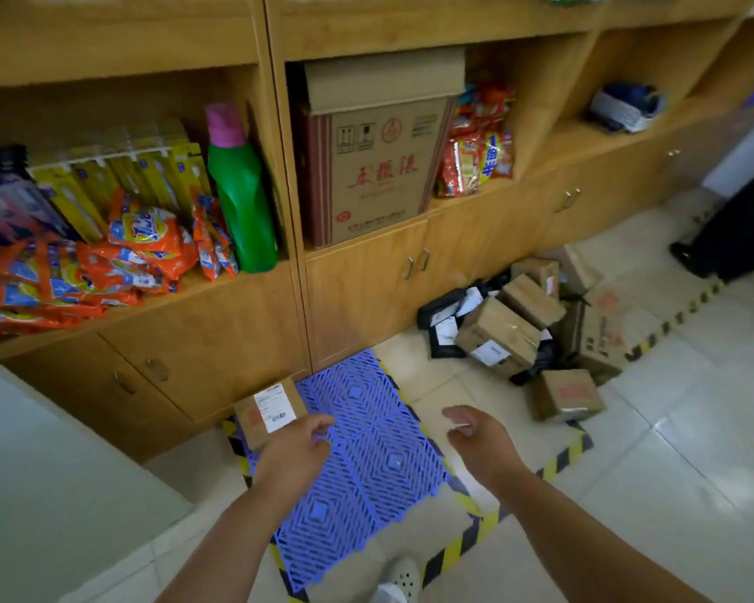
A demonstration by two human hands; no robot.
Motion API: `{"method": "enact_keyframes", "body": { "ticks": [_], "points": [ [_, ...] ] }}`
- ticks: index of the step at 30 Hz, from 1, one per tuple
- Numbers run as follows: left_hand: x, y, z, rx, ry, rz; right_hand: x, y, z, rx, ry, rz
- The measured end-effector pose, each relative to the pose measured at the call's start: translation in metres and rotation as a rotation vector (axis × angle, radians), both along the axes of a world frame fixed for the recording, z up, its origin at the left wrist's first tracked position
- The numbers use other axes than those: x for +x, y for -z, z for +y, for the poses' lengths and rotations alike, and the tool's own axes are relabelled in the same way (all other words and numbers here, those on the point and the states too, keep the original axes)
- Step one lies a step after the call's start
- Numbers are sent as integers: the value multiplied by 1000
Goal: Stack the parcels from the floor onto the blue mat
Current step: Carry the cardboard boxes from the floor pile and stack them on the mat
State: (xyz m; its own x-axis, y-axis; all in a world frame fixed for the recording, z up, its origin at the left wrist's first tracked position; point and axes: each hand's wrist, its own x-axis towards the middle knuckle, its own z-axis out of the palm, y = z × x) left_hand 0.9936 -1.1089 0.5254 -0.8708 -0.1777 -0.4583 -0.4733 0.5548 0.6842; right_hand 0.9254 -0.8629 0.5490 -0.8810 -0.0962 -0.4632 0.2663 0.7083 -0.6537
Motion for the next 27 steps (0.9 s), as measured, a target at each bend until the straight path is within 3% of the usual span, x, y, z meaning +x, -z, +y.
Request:
{"method": "enact_keyframes", "body": {
  "ticks": [13, 27],
  "points": [
    [-52, -42, 214, 7, 394, 73, 35, -55, 186, 39, 332, 50],
    [-124, -64, 515, 58, 515, 153, 6, -74, 495, 55, 496, 114]
  ]
}}
